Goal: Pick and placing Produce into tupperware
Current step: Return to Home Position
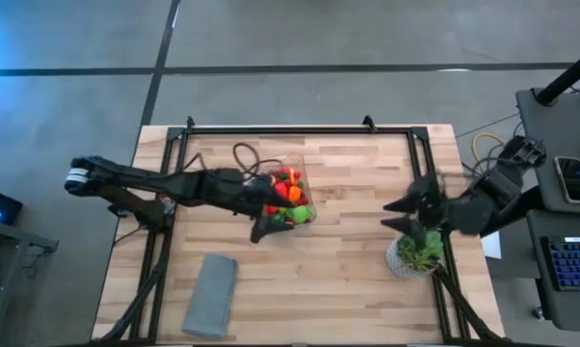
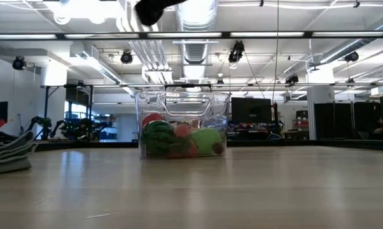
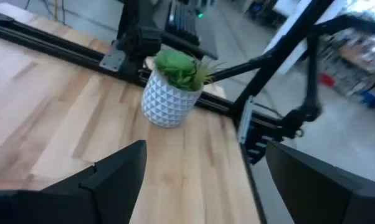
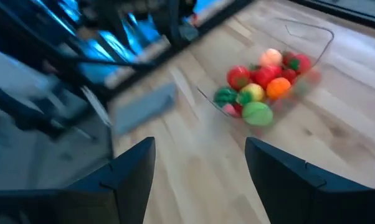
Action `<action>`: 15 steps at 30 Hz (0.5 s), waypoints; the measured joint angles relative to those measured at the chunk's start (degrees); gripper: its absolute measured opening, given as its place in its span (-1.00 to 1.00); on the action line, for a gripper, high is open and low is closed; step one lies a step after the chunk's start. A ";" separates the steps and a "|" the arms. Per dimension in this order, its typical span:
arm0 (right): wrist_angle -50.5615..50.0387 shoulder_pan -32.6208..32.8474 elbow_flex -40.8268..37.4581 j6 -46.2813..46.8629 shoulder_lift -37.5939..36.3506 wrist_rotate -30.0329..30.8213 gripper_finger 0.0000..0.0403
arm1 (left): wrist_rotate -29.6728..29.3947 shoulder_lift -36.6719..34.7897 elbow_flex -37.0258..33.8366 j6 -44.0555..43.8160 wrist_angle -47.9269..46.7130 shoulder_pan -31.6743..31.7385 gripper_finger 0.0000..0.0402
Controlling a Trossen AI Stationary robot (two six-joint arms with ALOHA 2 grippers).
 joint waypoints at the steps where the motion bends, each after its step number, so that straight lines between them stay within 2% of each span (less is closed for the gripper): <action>1: 3.15 -0.03 -2.99 -1.02 -3.07 -0.33 0.19 | 0.64 -1.48 -2.96 -0.43 2.70 0.00 0.56; 4: 16.88 -0.06 -11.79 -7.49 -12.10 -4.12 0.21 | 2.94 -6.95 -9.86 -0.49 12.36 0.24 0.56; 9: 41.64 -0.64 -24.18 -26.05 -23.13 -6.04 0.21 | 2.82 -16.86 -18.23 1.48 16.83 1.01 0.56; 12: 47.40 -1.23 -29.39 -31.47 -28.09 -7.33 0.19 | 2.48 -22.04 -22.52 2.06 19.74 1.93 0.56; 15: 47.72 -1.97 -33.35 -31.30 -32.58 -8.91 0.19 | 5.97 -26.33 -27.41 3.39 25.06 2.80 0.56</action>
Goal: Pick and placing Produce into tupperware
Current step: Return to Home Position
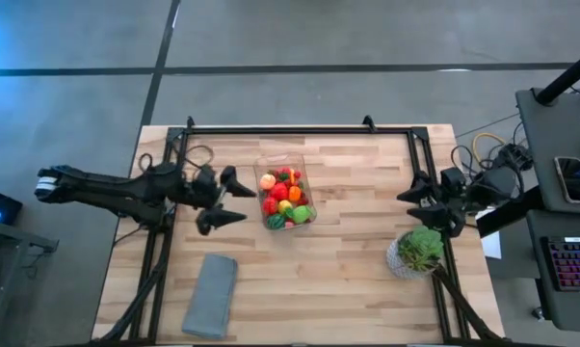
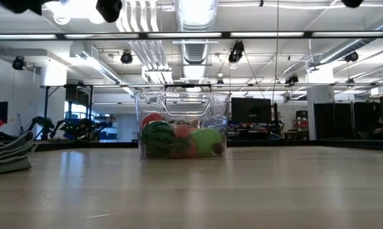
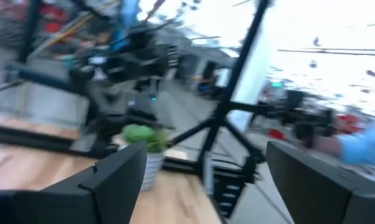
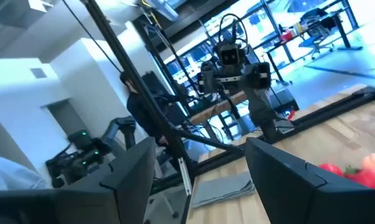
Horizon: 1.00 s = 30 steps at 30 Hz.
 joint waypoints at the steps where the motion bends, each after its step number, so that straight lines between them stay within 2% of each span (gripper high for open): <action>1: 0.13 -0.17 -1.22 0.19 -1.21 -0.13 0.20 | 1.57 -1.32 -1.86 0.11 1.61 0.46 0.56; 4: 0.39 -0.19 -4.45 0.35 -4.79 -0.37 0.21 | 3.60 -4.60 -6.87 -0.46 5.50 1.83 0.56; 9: 0.44 -0.19 -8.25 -0.71 -11.62 -0.28 0.22 | 3.68 -9.46 -13.14 -2.97 5.59 4.04 0.56; 13: 0.42 -0.16 -11.01 -5.04 -18.43 -0.31 0.23 | 3.74 -14.25 -16.77 -3.45 5.20 5.71 0.56; 18: -3.70 -0.16 -10.65 -6.76 -18.30 1.16 0.21 | 3.74 -20.64 -21.03 -4.24 3.79 7.51 0.56; 25: -10.54 -0.18 -11.38 -0.62 -18.13 1.86 0.22 | 1.51 -33.36 -24.69 -6.82 -11.90 8.35 0.56; 30: -11.69 -0.21 -12.97 -0.04 -18.33 2.99 0.22 | 2.12 -41.48 -27.33 -8.37 -14.92 8.33 0.56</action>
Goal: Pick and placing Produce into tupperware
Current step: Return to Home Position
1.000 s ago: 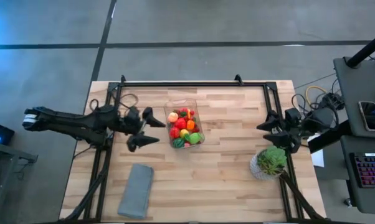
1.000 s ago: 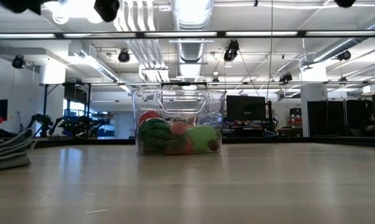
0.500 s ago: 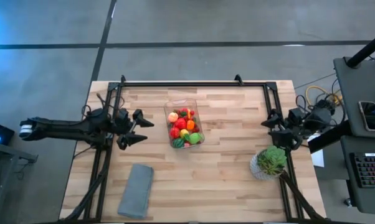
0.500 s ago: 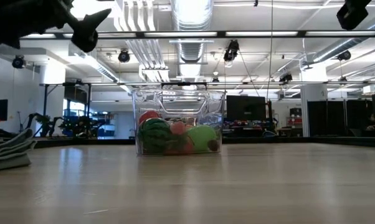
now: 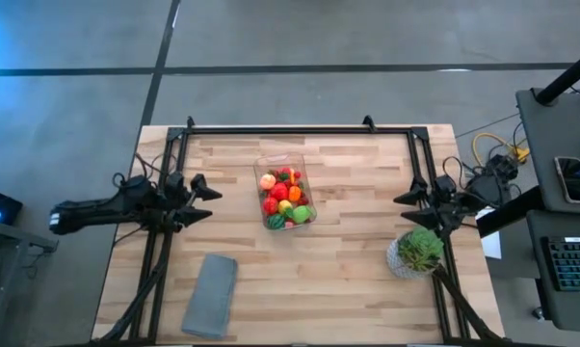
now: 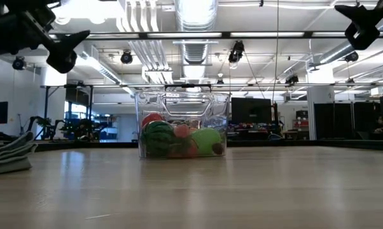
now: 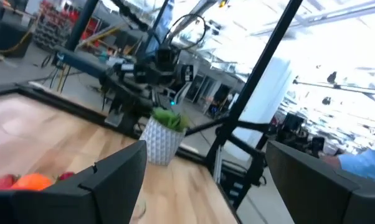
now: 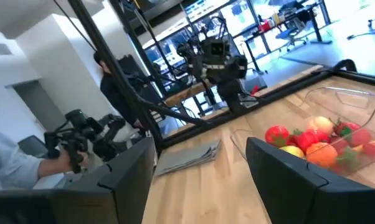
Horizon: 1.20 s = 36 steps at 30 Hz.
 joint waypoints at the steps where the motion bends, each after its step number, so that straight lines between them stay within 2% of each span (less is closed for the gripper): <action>1: -0.04 0.02 -0.22 -0.02 0.00 0.33 0.21 | 0.20 -1.48 -0.14 0.01 -1.71 0.00 0.56; 4: -0.10 0.05 -0.56 -0.01 0.31 0.57 0.20 | 0.35 -4.71 0.06 0.13 -7.71 0.02 0.56; 6: -0.08 0.07 -0.58 0.00 0.40 0.46 0.21 | 0.57 -3.51 -0.33 0.00 -12.08 0.00 0.56; 11: -0.04 0.07 -0.58 -0.01 0.72 0.42 0.23 | 0.57 -0.09 -1.78 0.00 -14.11 0.00 0.56; 18: -0.03 0.07 -0.60 0.00 0.70 0.39 0.23 | 0.27 5.20 -3.54 0.04 -9.95 0.00 0.56; 36: 0.01 0.07 -0.60 0.00 0.70 0.39 0.21 | 0.17 11.38 -3.61 0.04 -9.87 0.00 0.56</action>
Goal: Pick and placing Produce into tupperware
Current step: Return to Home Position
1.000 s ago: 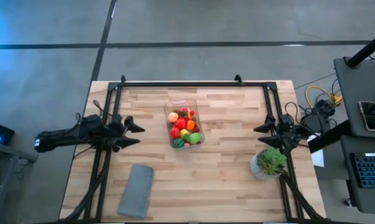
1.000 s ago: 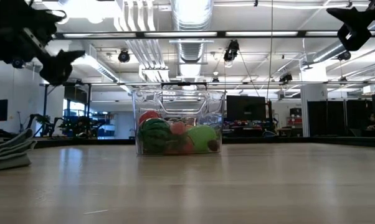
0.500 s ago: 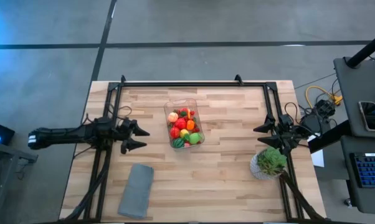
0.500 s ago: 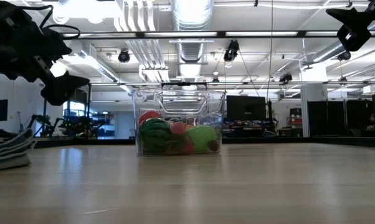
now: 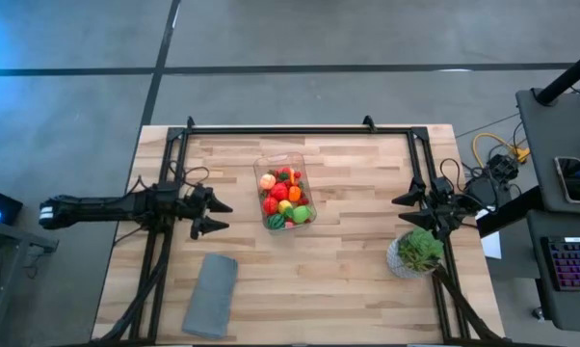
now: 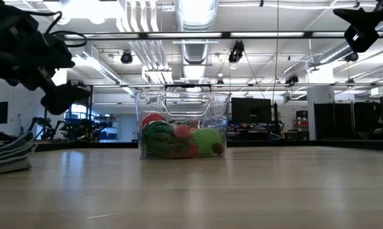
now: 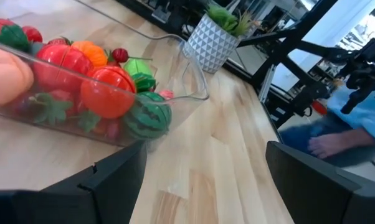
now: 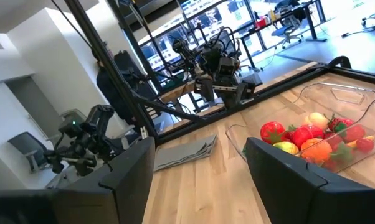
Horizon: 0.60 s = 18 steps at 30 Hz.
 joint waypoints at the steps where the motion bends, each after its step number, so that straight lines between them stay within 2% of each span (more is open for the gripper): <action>1: 0.00 0.00 0.00 0.00 0.00 0.01 0.21 | -0.01 0.17 0.00 0.00 -0.02 0.00 0.56; 18: 0.00 -0.02 0.00 0.00 0.00 -0.02 0.20 | 0.01 1.45 0.00 0.02 0.00 0.00 0.56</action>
